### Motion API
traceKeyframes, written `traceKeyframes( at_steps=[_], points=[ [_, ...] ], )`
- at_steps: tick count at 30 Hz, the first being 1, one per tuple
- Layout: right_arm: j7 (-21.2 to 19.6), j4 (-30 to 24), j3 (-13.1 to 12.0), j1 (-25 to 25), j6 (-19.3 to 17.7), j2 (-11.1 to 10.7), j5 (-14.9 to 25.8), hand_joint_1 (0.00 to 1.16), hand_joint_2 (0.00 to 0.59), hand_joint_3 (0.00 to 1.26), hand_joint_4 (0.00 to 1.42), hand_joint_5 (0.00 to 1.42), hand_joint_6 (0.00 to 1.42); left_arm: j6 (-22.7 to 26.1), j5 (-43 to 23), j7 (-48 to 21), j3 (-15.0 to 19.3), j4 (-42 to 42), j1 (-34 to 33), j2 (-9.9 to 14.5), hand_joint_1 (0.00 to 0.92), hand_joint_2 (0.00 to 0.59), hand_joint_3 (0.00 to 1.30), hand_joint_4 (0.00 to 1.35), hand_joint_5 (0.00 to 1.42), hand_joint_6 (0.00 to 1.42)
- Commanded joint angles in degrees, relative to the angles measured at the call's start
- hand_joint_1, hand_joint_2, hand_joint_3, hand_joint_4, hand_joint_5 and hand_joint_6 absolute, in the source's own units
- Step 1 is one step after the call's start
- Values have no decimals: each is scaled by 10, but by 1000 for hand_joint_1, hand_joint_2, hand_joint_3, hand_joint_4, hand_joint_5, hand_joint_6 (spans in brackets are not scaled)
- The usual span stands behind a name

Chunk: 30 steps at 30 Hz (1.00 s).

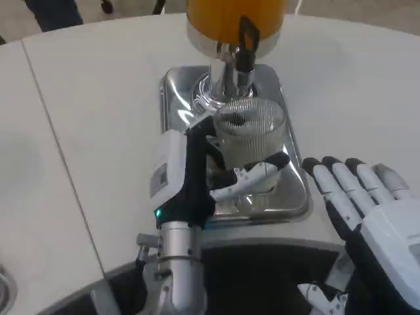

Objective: Grasp the cup under the faucet to collect the drink, then remove the cup.

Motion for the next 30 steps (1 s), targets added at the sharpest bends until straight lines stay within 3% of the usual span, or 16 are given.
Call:
traceKeyframes(
  at_steps=[1, 9, 12, 15, 19, 25, 30],
  points=[
    [23, -3, 7, -11, 8, 8, -14, 407, 420, 0, 0, 0, 0, 2, 1, 55, -9, 59, -38, -14, 668, 77, 1126, 1094, 1409, 1424],
    [32, -2, 23, -17, 9, 22, -30, 406, 420, 0, 0, 0, 0, 6, -4, 114, -17, 161, -96, -13, 665, 93, 1119, 1068, 1391, 1424],
    [31, -8, 26, -17, 10, 28, -36, 405, 417, 0, 0, 0, 0, 10, -8, 136, -16, 189, -111, -9, 603, 120, 939, 1103, 1314, 1424],
    [32, -15, 18, -13, 14, 33, -38, 377, 404, 0, 0, 0, 0, 17, -6, 163, -22, 218, -124, -12, 574, 125, 854, 1073, 1259, 1404],
    [31, -16, 17, -6, 11, 32, -33, 371, 404, 0, 0, 0, 0, 12, -5, 171, -32, 232, -126, -8, 551, 127, 663, 797, 1062, 1247],
    [28, -2, 17, -19, 15, 33, -29, 368, 410, 0, 0, 0, 0, -14, -6, 152, -48, 220, -116, 6, 480, 95, 340, 348, 758, 881],
    [33, 4, 17, -25, 18, 31, -23, 367, 409, 0, 0, 0, 0, -21, -4, 147, -61, 205, -108, 12, 442, 84, 263, 223, 663, 749]
  ],
)
